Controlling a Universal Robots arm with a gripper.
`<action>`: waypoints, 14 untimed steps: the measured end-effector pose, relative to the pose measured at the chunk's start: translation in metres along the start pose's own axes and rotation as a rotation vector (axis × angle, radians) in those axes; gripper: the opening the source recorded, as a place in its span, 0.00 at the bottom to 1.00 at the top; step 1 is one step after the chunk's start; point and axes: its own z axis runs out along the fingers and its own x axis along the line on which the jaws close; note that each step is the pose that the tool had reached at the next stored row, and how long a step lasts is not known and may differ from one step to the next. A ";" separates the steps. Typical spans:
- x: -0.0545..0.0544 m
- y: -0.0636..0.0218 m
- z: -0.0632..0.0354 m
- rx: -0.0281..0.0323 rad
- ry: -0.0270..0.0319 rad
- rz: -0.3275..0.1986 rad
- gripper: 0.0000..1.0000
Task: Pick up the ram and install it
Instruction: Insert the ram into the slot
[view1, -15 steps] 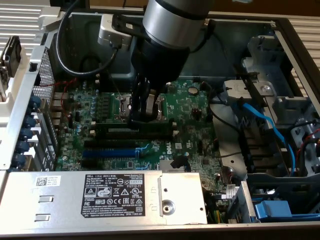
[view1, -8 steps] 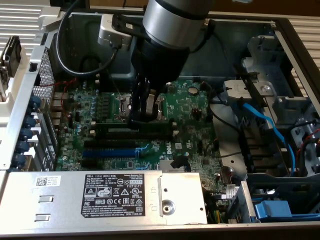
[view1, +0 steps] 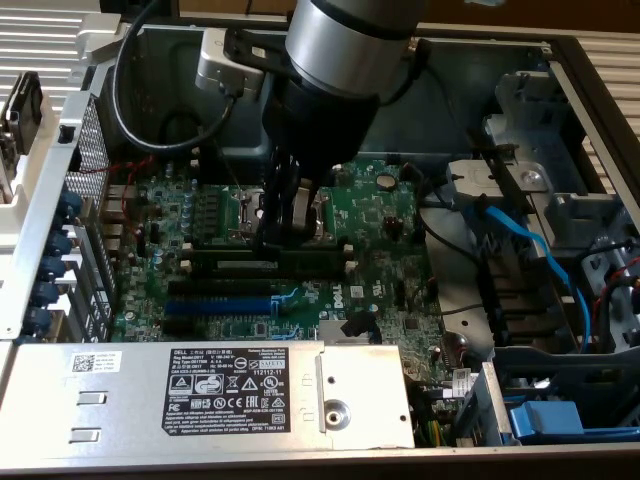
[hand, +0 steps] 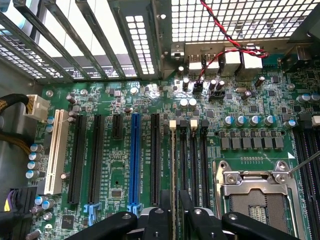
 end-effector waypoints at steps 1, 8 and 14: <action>0.000 0.0000 0.0000 0.0000 0.0000 0.000 0.22; 0.000 0.0000 0.0000 0.0000 0.0000 0.000 0.22; 0.000 0.0005 -0.0017 0.0000 -0.0001 0.000 0.22</action>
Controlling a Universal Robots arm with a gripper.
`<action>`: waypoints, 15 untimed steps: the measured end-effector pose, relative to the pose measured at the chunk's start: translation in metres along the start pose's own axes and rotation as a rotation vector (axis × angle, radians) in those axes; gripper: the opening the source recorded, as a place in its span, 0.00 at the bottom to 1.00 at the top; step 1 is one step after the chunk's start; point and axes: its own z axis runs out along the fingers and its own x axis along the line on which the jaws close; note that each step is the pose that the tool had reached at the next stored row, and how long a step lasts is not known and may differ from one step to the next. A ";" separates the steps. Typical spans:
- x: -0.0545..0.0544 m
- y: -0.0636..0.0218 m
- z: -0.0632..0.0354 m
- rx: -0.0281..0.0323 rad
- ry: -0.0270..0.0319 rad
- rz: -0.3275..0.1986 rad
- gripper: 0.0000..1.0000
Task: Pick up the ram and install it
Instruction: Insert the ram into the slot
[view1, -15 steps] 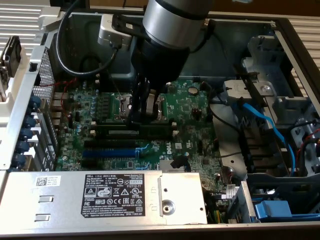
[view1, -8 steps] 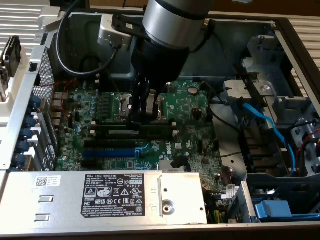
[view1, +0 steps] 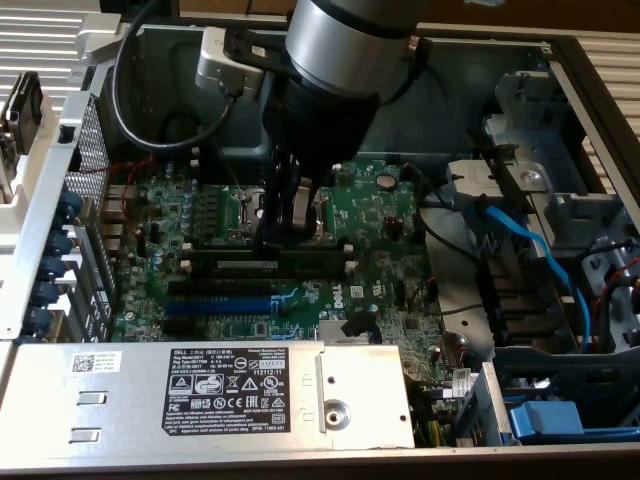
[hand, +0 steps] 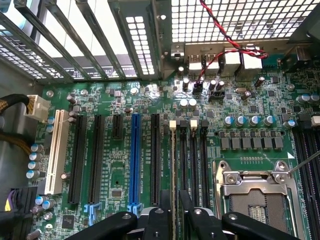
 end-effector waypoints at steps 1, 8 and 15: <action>0.000 0.0003 -0.0011 0.0000 0.0000 0.000 0.22; 0.001 0.0028 -0.0104 0.0000 0.0000 0.000 0.22; 0.001 0.0048 -0.0178 0.0132 0.0003 0.001 0.22</action>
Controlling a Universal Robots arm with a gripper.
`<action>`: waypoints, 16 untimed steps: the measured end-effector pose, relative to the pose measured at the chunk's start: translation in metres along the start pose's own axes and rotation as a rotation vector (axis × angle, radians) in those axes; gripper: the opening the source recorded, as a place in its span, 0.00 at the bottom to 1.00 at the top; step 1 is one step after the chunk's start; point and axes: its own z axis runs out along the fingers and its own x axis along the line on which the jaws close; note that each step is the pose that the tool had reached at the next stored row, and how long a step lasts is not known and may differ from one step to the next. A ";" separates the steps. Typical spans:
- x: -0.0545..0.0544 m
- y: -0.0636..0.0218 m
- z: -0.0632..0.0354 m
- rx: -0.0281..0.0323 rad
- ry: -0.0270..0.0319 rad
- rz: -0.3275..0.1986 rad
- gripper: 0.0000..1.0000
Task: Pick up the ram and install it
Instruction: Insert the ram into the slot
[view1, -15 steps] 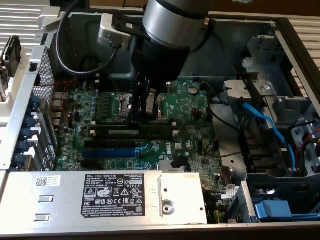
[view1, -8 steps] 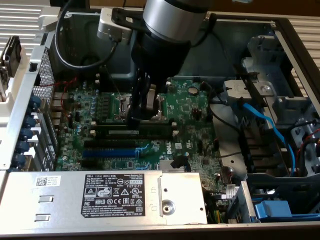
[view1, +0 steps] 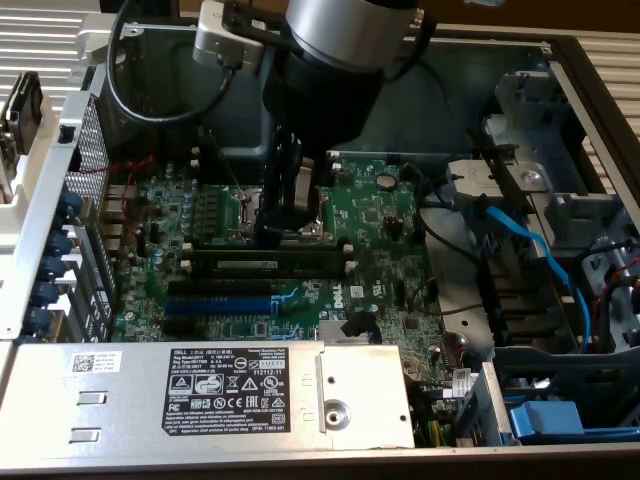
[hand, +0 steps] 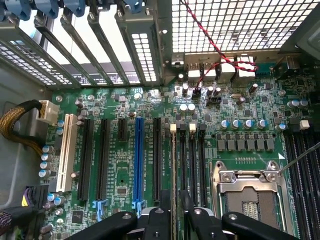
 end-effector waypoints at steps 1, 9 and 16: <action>0.000 0.0001 -0.0003 0.0115 -0.0006 0.001 0.22; 0.000 0.0012 -0.0028 0.0939 -0.0039 0.007 0.22; 0.000 0.0072 -0.0029 0.1342 -0.0050 0.010 0.22</action>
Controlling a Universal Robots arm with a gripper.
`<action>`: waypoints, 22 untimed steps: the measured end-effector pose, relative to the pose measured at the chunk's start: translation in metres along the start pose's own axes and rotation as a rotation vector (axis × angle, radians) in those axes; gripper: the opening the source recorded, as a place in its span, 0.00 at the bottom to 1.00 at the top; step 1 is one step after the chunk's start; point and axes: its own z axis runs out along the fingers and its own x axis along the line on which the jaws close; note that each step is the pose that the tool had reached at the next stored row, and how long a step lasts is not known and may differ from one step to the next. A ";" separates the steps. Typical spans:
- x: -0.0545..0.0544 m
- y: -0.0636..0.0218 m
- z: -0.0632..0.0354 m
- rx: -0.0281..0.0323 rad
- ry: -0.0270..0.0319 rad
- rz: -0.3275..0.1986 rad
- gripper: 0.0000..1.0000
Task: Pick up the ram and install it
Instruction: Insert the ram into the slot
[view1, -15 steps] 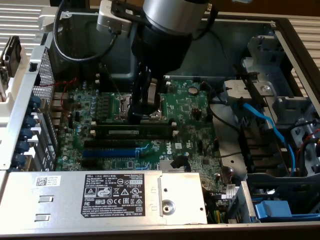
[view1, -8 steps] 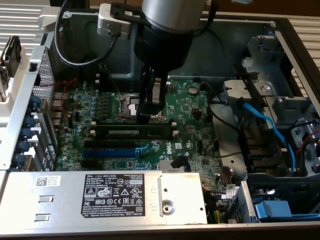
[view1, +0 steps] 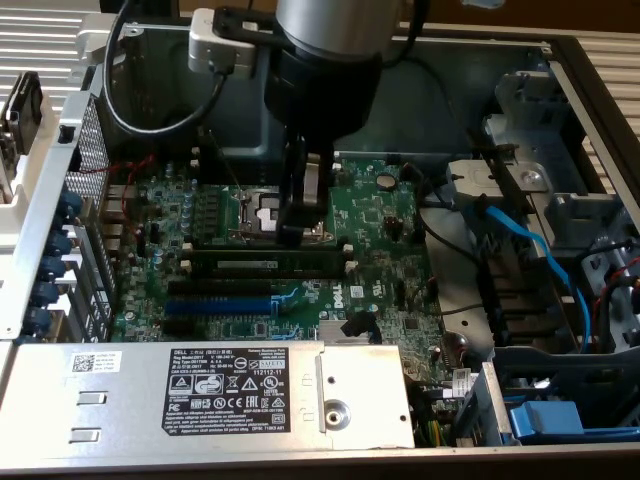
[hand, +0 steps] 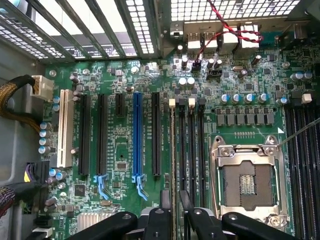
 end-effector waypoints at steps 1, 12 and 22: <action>0.000 0.0015 0.0001 0.0035 -0.0001 0.000 0.22; 0.000 0.0102 -0.0006 0.0466 -0.0019 0.003 0.22; 0.000 0.0195 -0.0010 0.1122 -0.0048 0.008 0.22</action>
